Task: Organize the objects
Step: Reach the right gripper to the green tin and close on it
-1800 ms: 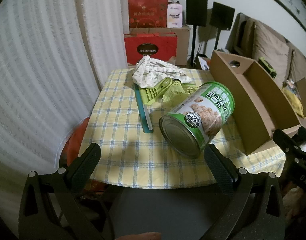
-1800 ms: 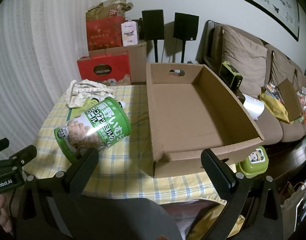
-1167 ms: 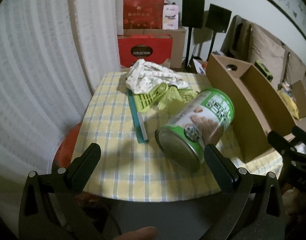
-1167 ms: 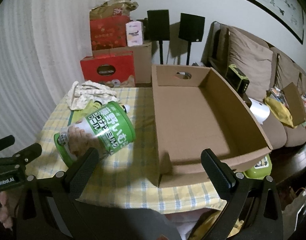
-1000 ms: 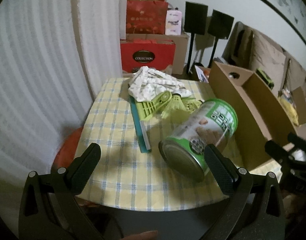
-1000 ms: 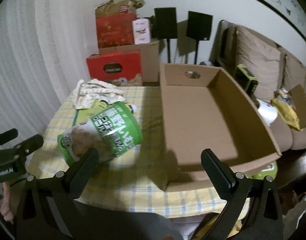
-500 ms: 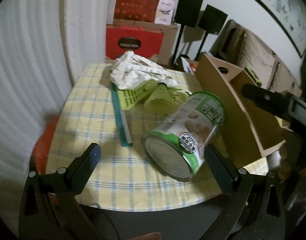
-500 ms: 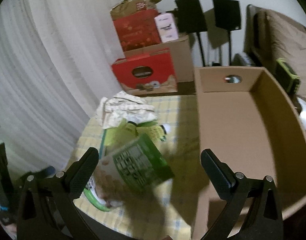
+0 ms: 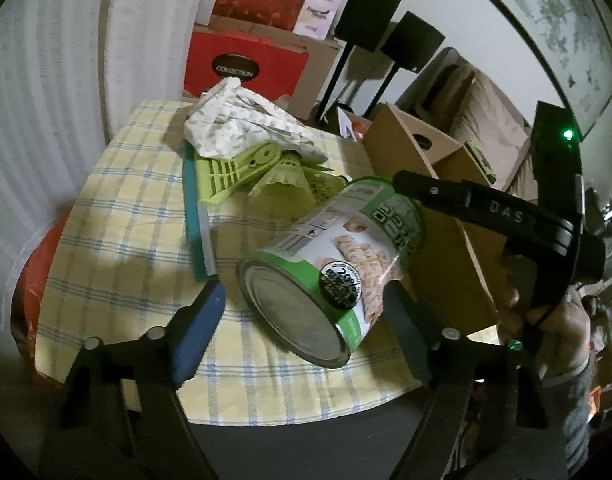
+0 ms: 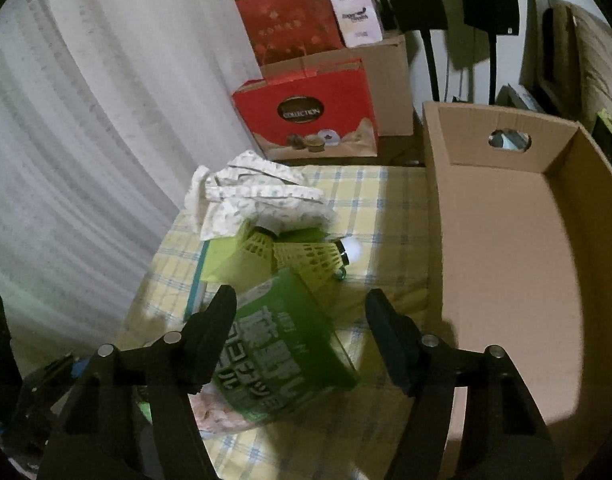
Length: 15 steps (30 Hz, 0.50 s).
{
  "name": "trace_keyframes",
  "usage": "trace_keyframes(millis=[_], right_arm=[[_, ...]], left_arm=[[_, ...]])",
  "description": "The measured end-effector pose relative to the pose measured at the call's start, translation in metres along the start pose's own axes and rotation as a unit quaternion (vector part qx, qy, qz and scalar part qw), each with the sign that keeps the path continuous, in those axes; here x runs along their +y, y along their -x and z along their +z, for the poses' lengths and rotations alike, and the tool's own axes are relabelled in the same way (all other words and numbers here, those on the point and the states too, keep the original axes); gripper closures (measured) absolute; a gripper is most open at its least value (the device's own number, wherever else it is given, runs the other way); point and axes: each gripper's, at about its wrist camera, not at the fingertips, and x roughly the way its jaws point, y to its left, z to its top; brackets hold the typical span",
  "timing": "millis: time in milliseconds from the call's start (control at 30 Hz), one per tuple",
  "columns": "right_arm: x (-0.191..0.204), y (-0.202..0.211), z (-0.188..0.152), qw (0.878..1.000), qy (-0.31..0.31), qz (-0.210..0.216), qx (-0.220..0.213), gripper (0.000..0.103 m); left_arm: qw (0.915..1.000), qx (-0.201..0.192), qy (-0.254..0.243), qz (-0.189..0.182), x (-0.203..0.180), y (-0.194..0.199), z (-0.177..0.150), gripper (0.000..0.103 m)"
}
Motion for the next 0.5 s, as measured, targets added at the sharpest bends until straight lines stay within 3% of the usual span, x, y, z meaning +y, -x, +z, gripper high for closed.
trace_keyframes(millis=[200, 400, 500], right_arm=[[0.0, -0.01, -0.003, 1.0, 0.003, 0.017, 0.024, 0.041], [0.004, -0.014, -0.003, 0.998, 0.006, 0.047, 0.046, 0.044], [0.009, -0.012, -0.005, 0.998, 0.014, 0.036, 0.042, 0.046]], left_arm=[[0.9998, 0.013, 0.011, -0.004, 0.0, -0.012, -0.001, 0.045], [0.9995, 0.018, 0.014, -0.023, -0.003, -0.019, -0.001, 0.05], [0.9998, 0.01, 0.007, -0.014, -0.005, -0.017, 0.0, 0.057]])
